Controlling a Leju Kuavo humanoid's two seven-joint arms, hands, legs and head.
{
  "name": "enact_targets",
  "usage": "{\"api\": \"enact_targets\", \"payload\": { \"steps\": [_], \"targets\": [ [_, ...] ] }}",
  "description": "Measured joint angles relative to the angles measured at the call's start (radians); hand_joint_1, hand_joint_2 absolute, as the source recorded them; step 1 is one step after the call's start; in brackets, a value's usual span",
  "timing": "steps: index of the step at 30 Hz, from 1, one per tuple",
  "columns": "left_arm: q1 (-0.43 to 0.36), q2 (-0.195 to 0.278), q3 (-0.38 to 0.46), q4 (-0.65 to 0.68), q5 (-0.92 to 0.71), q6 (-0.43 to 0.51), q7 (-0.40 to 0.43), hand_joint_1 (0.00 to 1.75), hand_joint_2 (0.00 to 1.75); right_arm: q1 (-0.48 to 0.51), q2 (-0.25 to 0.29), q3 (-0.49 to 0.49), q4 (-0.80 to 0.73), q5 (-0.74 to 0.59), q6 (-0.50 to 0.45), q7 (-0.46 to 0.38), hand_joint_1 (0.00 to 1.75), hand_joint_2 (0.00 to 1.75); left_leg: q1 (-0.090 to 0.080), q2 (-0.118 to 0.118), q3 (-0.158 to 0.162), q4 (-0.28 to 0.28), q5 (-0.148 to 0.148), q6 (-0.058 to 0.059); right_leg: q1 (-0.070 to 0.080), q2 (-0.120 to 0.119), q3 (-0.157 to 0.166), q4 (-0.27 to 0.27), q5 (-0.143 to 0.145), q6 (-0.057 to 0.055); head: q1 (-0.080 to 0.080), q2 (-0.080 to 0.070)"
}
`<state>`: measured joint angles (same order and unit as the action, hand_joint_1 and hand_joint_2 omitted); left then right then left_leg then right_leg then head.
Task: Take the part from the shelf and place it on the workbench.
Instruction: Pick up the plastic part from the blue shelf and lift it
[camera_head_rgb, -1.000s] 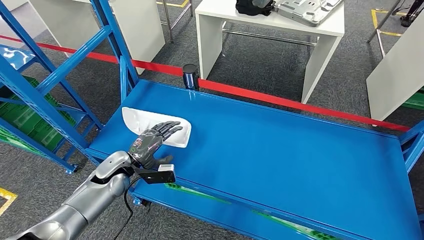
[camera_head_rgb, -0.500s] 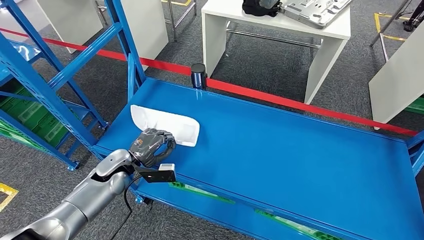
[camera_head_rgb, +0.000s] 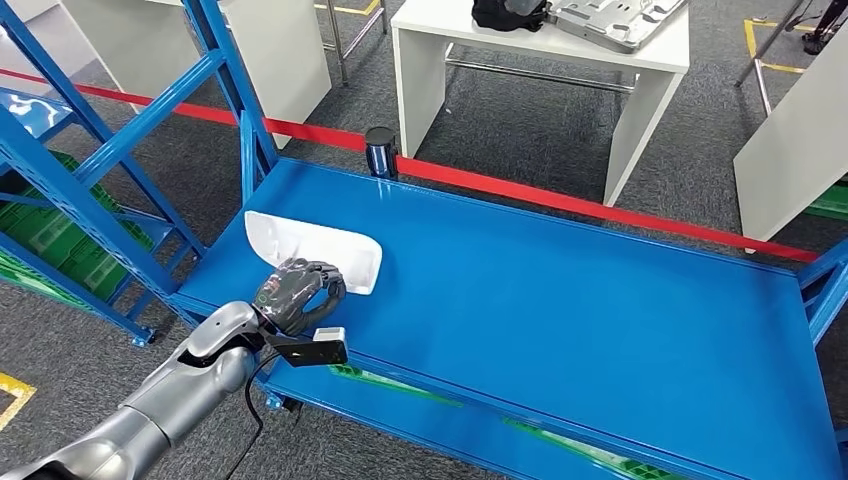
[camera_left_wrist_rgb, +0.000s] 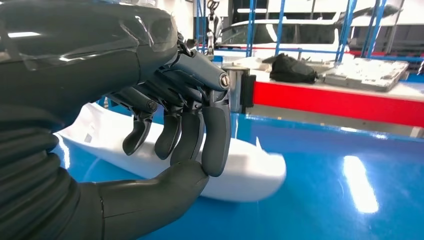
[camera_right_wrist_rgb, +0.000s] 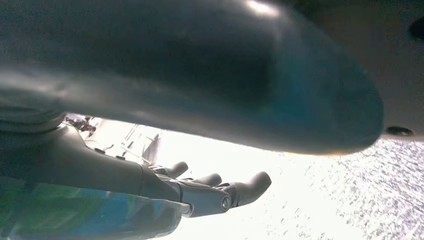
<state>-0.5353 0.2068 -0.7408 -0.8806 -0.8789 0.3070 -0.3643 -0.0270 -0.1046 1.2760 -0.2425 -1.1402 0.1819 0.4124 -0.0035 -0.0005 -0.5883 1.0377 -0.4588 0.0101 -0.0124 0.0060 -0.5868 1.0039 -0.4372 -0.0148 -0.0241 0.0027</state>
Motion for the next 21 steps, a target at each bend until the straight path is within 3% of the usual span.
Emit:
{"api": "enact_targets", "payload": {
  "steps": [3, 5, 6, 9, 10, 11, 12, 13, 14, 15, 17, 20, 21],
  "targets": [
    [0.0, 0.003, 0.0, -0.004, 0.002, 0.001, 0.0, 0.07, 1.75, 0.0, 0.002, 0.0, -0.001, 0.0, 0.0, -0.002, 0.0, 0.0, -0.007, 0.002, 0.016, -0.041, 0.006, 0.011, 0.002, -0.001, -0.002, -0.004, 0.005, 0.009, 0.0, 0.0],
    [0.0, 0.003, 0.0, -0.005, 0.002, 0.003, 0.0, 0.0, 1.75, 0.0, 0.002, 0.001, -0.001, 0.0, 0.004, -0.007, 0.0, 0.0, -0.002, 0.004, 0.026, -0.058, 0.019, 0.019, 0.003, -0.003, -0.01, 0.008, -0.003, 0.015, 0.001, 0.0],
    [-0.001, 0.001, 0.0, -0.006, 0.003, 0.004, 0.0, 0.0, 1.75, 0.0, 0.002, 0.001, -0.001, 0.0, 0.007, -0.009, 0.0, 0.0, 0.001, 0.005, 0.031, -0.068, 0.026, 0.024, 0.004, -0.004, -0.025, 0.04, -0.021, 0.015, 0.002, 0.0],
    [0.004, -0.004, -0.001, -0.007, 0.004, 0.007, -0.001, 0.0, 1.75, -0.002, -0.001, 0.004, -0.001, 0.0, 0.013, -0.012, 0.0, 0.0, 0.003, 0.005, 0.032, -0.075, 0.033, 0.03, 0.003, -0.004, -0.115, 0.234, -0.103, 0.011, 0.004, 0.0],
    [0.008, -0.006, -0.001, -0.007, 0.004, 0.007, -0.002, 0.0, 1.75, -0.001, -0.001, 0.004, -0.001, 0.0, 0.014, -0.012, 0.0, 0.0, 0.002, 0.005, 0.031, -0.075, 0.033, 0.03, 0.001, -0.004, -0.137, 0.28, -0.116, 0.016, 0.004, 0.0],
    [0.011, -0.006, -0.001, -0.007, 0.004, 0.007, -0.002, 0.0, 1.75, -0.001, -0.002, 0.005, -0.001, 0.0, 0.015, -0.012, 0.0, 0.0, 0.002, 0.005, 0.03, -0.074, 0.033, 0.03, -0.001, -0.004, -0.142, 0.29, -0.114, 0.023, 0.004, 0.0],
    [0.013, -0.007, -0.002, -0.007, 0.004, 0.007, -0.002, 0.0, 1.75, -0.001, -0.003, 0.005, -0.001, 0.0, 0.015, -0.012, 0.0, 0.0, 0.002, 0.005, 0.03, -0.072, 0.032, 0.029, -0.004, -0.005, -0.126, 0.256, -0.095, 0.034, 0.004, 0.0],
    [0.014, -0.008, -0.001, -0.007, 0.004, 0.007, -0.002, 0.0, 1.75, -0.001, -0.004, 0.005, -0.001, 0.0, 0.016, -0.013, 0.0, 0.0, 0.003, 0.004, 0.029, -0.068, 0.03, 0.026, -0.008, -0.005, -0.093, 0.19, -0.067, 0.044, 0.004, 0.0],
    [0.014, -0.008, -0.001, -0.007, 0.004, 0.008, -0.002, 0.0, 1.75, -0.002, -0.005, 0.005, -0.001, 0.0, 0.016, -0.013, 0.0, 0.0, 0.002, 0.003, 0.027, -0.061, 0.027, 0.021, -0.01, -0.006, -0.056, 0.114, -0.041, 0.051, 0.004, 0.0],
    [0.013, -0.008, -0.001, -0.007, 0.004, 0.008, -0.002, 0.0, 1.75, -0.003, -0.006, 0.006, -0.001, 0.0, 0.016, -0.014, 0.0, 0.0, 0.0, 0.002, 0.023, -0.053, 0.022, 0.015, -0.012, -0.006, -0.027, 0.053, -0.021, 0.05, 0.004, 0.0],
    [0.013, -0.008, -0.001, -0.007, 0.004, 0.008, -0.002, 0.0, 1.75, -0.005, -0.006, 0.006, -0.001, 0.0, 0.017, -0.015, 0.0, 0.0, -0.003, 0.002, 0.015, -0.041, 0.016, 0.004, -0.01, -0.004, -0.003, 0.004, -0.008, 0.036, 0.002, 0.0],
    [0.013, -0.008, -0.001, -0.007, 0.005, 0.009, -0.002, 0.0, 1.75, -0.004, -0.005, 0.007, -0.001, 0.0, 0.017, -0.015, 0.0, 0.0, 0.001, 0.001, 0.008, -0.032, 0.008, -0.008, -0.011, -0.003, -0.002, 0.003, -0.005, 0.016, 0.002, 0.0],
    [0.013, -0.008, 0.0, -0.007, 0.005, 0.009, -0.002, 0.0, 1.75, -0.004, -0.006, 0.008, -0.001, 0.0, 0.017, -0.015, 0.0, 0.0, 0.004, 0.001, -0.002, -0.01, -0.008, -0.014, -0.014, -0.003, -0.001, 0.002, -0.004, 0.011, 0.0, 0.0]
  ]
}}
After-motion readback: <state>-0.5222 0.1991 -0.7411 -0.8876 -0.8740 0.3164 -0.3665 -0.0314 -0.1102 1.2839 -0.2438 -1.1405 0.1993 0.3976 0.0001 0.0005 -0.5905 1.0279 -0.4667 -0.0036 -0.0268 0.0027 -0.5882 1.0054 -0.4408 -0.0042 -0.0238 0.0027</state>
